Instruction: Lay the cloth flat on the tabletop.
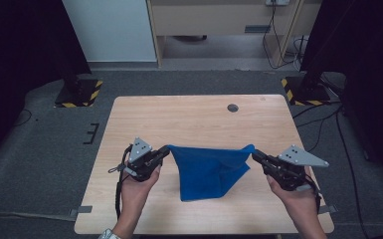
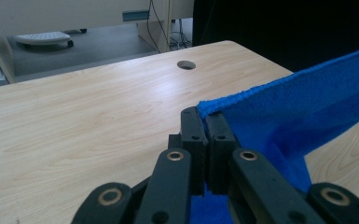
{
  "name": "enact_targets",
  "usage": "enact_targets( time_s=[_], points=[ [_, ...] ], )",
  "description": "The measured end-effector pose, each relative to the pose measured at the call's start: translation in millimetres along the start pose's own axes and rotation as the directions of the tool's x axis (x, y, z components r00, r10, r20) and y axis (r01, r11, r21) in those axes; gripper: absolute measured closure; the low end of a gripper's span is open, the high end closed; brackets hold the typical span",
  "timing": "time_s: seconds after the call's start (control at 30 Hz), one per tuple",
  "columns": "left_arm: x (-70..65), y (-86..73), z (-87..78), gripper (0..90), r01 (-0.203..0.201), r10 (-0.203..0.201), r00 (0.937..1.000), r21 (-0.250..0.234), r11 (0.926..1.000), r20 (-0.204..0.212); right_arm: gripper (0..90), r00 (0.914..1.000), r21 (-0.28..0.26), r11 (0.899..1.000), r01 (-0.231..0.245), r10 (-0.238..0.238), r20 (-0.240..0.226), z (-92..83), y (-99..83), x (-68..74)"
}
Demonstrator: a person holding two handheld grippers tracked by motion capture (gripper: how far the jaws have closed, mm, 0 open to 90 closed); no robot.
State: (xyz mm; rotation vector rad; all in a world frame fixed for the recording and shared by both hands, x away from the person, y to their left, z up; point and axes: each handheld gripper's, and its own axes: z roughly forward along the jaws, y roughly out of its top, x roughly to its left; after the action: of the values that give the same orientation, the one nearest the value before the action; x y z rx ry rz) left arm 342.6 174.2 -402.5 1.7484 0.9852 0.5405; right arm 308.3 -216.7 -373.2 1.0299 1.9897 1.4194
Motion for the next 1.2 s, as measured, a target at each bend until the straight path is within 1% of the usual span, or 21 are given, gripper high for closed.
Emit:
enact_targets(
  time_s=[0.07, 0.13, 0.17, 0.2, 0.23, 0.3, 0.33, 0.43, 0.47, 0.53, 0.6, 0.63, 0.67, 0.8, 0.87, 0.9, 0.93, 1.03, 1.2],
  points=[
    [1.7, 3.9, 4.6, 87.9, -0.007, 0.007, 0.9999, 0.012, 0.9999, -0.009, 87.7, 0.9996, -0.006, 1.000, 0.027, -0.027, 0.010, -1.9, 7.3, 3.5],
    [5.3, 7.1, 11.6, 87.8, -0.013, 0.013, 0.9998, 0.028, 0.9995, -0.016, 87.7, 0.9972, 0.007, 0.998, 0.060, -0.060, 0.043, 3.3, 12.2, 1.6],
    [7.8, 8.9, 17.7, 87.8, -0.008, 0.009, 0.9997, 0.033, 0.9994, -0.023, 87.7, 0.9976, 0.012, 0.999, 0.053, -0.053, 0.045, 7.2, 12.9, -0.9],
    [9.9, 10.1, 23.1, 87.8, -0.005, 0.006, 0.9996, 0.042, 0.9991, -0.027, 87.7, 0.9980, 0.019, 0.999, 0.037, -0.038, 0.051, 15.0, 12.3, -6.7],
    [12.0, 11.1, 28.4, 87.9, -0.002, 0.004, 0.9994, 0.052, 0.9986, -0.033, 87.7, 0.9977, 0.030, 0.999, 0.032, -0.034, 0.058, 22.0, 10.8, -11.6],
    [16.1, 12.2, 40.5, 87.8, -0.001, 0.004, 0.9993, 0.071, 0.9975, -0.037, 87.7, 0.9972, 0.054, 0.998, 0.018, -0.021, 0.071, 36.6, 5.7, -22.8],
    [17.8, 12.0, 46.7, 87.8, 0.007, -0.004, 0.9994, 0.077, 0.9970, -0.035, 87.7, 0.9968, 0.064, 0.998, 0.012, -0.017, 0.078, 43.2, 2.5, -28.6],
    [22.6, 10.4, 62.5, 87.7, 0.013, -0.009, 0.9992, 0.099, 0.9950, -0.039, 87.7, 0.9959, 0.089, 0.996, -0.019, 0.011, 0.089, 59.0, -7.2, -43.6],
    [23.6, 9.7, 67.0, 87.6, 0.017, -0.013, 0.9991, 0.104, 0.9944, -0.041, 87.7, 0.9962, 0.097, 0.995, -0.019, 0.010, 0.087, 62.6, -9.9, -47.7],
    [24.5, 9.5, 74.1, 87.5, 0.022, -0.018, 0.9989, 0.111, 0.9936, -0.043, 87.7, 0.9955, 0.105, 0.994, -0.035, 0.025, 0.091, 68.7, -14.8, -54.8],
    [23.7, 11.4, 80.4, 87.5, 0.015, -0.009, 0.9987, 0.118, 0.9928, -0.050, 87.6, 0.9939, 0.127, 0.991, -0.040, 0.026, 0.107, 74.9, -18.9, -60.2],
    [23.6, 12.7, 83.3, 87.6, 0.012, -0.005, 0.9985, 0.121, 0.9926, -0.055, 87.7, 0.9934, 0.134, 0.990, -0.050, 0.035, 0.109, 77.5, -20.5, -62.8],
    [23.7, 14.1, 86.4, 87.6, 0.014, -0.007, 0.9983, 0.121, 0.9925, -0.057, 87.6, 0.9931, 0.138, 0.989, -0.049, 0.034, 0.113, 80.3, -21.7, -65.5],
    [26.6, 19.3, 97.9, 87.6, 0.021, -0.012, 0.9975, 0.126, 0.9918, -0.069, 87.7, 0.9910, 0.134, 0.988, -0.075, 0.059, 0.120, 89.1, -23.4, -76.1],
    [28.0, 21.4, 104.9, 87.6, 0.018, -0.010, 0.9976, 0.118, 0.9929, -0.069, 87.6, 0.9904, 0.139, 0.987, -0.084, 0.067, 0.121, 93.5, -24.3, -81.0],
    [29.1, 22.1, 109.0, 87.6, 0.010, -0.001, 0.9974, 0.127, 0.9918, -0.071, 87.6, 0.9895, 0.136, 0.987, -0.089, 0.072, 0.126, 96.1, -25.2, -83.9],
    [29.9, 22.4, 113.4, 87.6, 0.009, 0.001, 0.9972, 0.137, 0.9906, -0.075, 87.5, 0.9876, 0.135, 0.985, -0.105, 0.088, 0.130, 98.6, -26.3, -86.7],
    [31.6, 23.2, 125.0, 87.7, 0.015, -0.002, 0.9965, 0.154, 0.9879, -0.084, 87.5, 0.9836, 0.146, 0.980, -0.133, 0.113, 0.140, 107.5, -31.4, -95.2],
    [35.7, 25.3, 138.5, 87.5, 0.018, -0.003, 0.9957, 0.164, 0.9863, -0.093, 87.4, 0.9812, 0.167, 0.975, -0.148, 0.124, 0.148, 120.3, -34.9, -106.3]
  ],
)
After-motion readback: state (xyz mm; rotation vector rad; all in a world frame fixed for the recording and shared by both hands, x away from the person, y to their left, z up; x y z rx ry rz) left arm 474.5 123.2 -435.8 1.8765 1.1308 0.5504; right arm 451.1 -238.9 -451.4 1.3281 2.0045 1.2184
